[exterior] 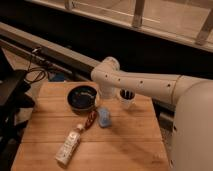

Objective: Place the white sponge in the ceramic bowl

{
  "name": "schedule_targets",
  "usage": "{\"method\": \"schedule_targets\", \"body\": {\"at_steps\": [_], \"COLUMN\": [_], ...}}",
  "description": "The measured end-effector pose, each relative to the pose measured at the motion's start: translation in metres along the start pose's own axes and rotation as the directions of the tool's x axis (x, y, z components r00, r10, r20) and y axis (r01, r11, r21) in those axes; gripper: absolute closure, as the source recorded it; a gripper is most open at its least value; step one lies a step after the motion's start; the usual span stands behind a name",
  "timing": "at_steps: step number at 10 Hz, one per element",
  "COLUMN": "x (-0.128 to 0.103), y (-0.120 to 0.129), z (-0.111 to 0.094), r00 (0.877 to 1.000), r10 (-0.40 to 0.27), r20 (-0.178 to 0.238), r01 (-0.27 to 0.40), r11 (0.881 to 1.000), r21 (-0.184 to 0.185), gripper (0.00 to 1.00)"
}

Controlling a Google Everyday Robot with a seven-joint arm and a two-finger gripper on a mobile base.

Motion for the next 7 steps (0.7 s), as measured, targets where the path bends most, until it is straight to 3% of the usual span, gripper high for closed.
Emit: {"method": "schedule_targets", "body": {"at_steps": [3, 7], "x": [0.002, 0.001], "y": [0.0, 0.004], "z": [0.023, 0.035], "r00": [1.0, 0.999], "r10": [0.004, 0.003], "r20": [-0.025, -0.04], "r01": [-0.004, -0.003], "r11": [1.0, 1.0], "r21": [0.005, 0.005], "gripper": [0.2, 0.2]}}
